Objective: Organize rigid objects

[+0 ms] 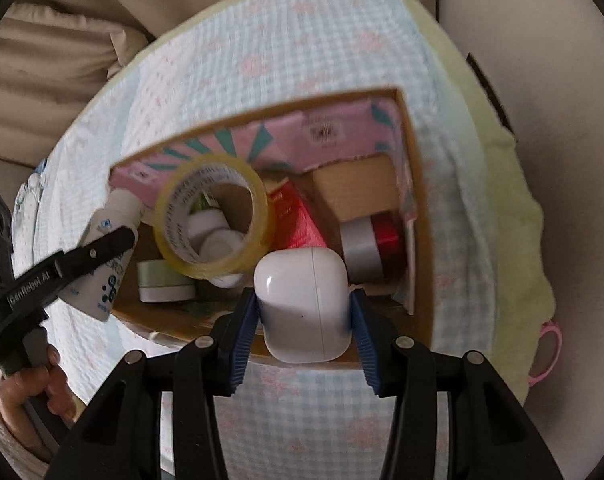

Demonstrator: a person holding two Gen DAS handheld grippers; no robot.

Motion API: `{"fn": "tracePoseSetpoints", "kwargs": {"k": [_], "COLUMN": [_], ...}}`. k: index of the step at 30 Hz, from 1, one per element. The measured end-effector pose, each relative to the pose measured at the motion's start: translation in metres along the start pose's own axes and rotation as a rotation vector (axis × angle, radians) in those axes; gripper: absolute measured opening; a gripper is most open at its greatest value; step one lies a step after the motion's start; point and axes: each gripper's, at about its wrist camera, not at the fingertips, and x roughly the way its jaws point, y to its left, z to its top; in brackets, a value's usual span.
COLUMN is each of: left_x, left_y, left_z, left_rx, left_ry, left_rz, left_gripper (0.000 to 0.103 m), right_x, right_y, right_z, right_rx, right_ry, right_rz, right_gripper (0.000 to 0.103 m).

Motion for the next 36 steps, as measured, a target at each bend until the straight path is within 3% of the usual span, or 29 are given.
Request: {"fn": "tracePoseSetpoints", "kwargs": {"k": [4, 5, 6, 7, 8, 9, 15, 28, 36], "left_x": [-0.001, -0.002, -0.004, -0.007, -0.010, -0.015, -0.021, -0.053, -0.101], "left_y": [-0.001, -0.003, -0.006, -0.007, -0.008, -0.010, -0.005, 0.006, 0.005], "left_z": [0.004, 0.006, 0.008, 0.009, 0.011, 0.011, 0.005, -0.007, -0.010], "left_rx": [0.038, 0.052, 0.065, 0.077, 0.090, 0.112, 0.160, 0.167, 0.222], "left_ry": [-0.002, -0.004, -0.008, -0.015, -0.031, -0.041, -0.034, -0.058, -0.116], "left_rz": [0.045, 0.064, 0.077, 0.088, 0.100, 0.106, 0.149, 0.144, 0.117], "left_gripper": [0.049, 0.060, 0.091, 0.103, 0.103, 0.103, 0.103, 0.103, 0.103], "right_x": [0.012, 0.014, 0.015, 0.016, 0.014, 0.011, 0.001, -0.006, -0.042], "right_y": [0.001, 0.002, 0.004, 0.005, 0.008, 0.010, 0.017, 0.032, 0.058], "right_z": [0.001, 0.001, 0.001, 0.002, 0.001, -0.001, -0.016, -0.026, -0.032], "right_rx": [-0.008, -0.012, -0.023, -0.031, -0.037, -0.042, -0.057, -0.029, -0.038], "right_ry": [0.019, 0.023, 0.022, 0.010, -0.009, -0.032, -0.091, -0.084, -0.143], "right_rz": [0.022, 0.027, 0.034, 0.032, 0.017, -0.016, -0.129, -0.093, -0.121], "right_gripper": [0.043, 0.044, 0.047, 0.062, 0.075, 0.101, 0.103, 0.103, 0.103]}}
